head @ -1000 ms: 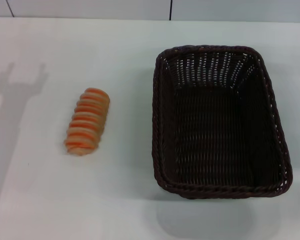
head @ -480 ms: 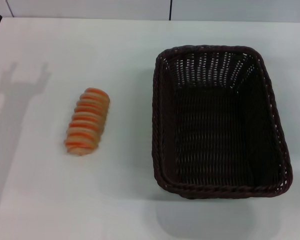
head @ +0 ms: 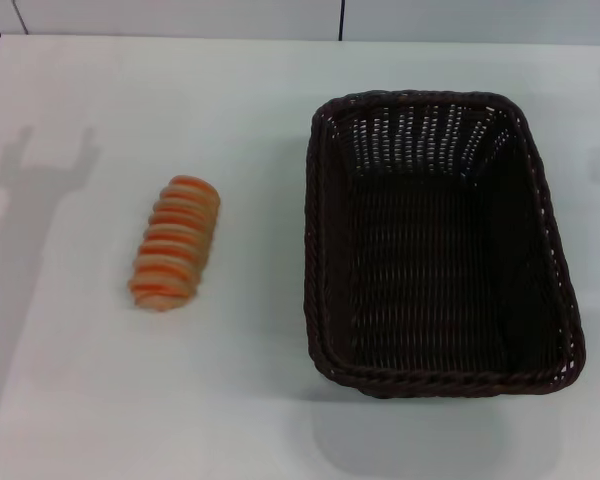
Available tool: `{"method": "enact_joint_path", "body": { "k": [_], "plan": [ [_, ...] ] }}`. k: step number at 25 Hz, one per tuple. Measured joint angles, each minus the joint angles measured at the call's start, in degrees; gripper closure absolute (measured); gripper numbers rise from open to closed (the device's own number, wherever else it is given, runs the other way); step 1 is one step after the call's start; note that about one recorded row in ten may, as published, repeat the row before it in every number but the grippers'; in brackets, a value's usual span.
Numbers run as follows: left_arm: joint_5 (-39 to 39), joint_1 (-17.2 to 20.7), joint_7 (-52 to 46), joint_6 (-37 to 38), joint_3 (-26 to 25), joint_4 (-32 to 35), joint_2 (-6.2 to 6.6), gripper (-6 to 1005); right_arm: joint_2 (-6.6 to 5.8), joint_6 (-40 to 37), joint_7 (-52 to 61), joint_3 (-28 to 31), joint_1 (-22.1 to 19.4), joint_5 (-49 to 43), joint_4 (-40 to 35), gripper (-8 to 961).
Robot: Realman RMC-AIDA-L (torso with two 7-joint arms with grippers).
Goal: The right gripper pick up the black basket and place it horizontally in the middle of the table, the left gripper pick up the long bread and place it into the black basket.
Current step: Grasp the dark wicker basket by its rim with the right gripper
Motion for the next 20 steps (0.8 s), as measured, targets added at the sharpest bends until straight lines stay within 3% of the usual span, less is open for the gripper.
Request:
{"method": "enact_joint_path", "body": {
  "k": [7, 20],
  "plan": [
    [0.0, 0.1, 0.1, 0.6, -0.3, 0.0, 0.08, 134, 0.21, 13.9, -2.4, 0.7, -3.4, 0.1, -11.4, 229],
    [-0.1, 0.2, 0.0, 1.7, -0.4, 0.0, 0.18, 134, 0.14, 43.9, -2.3, 6.6, -4.7, -1.7, -28.4, 229]
  ]
}}
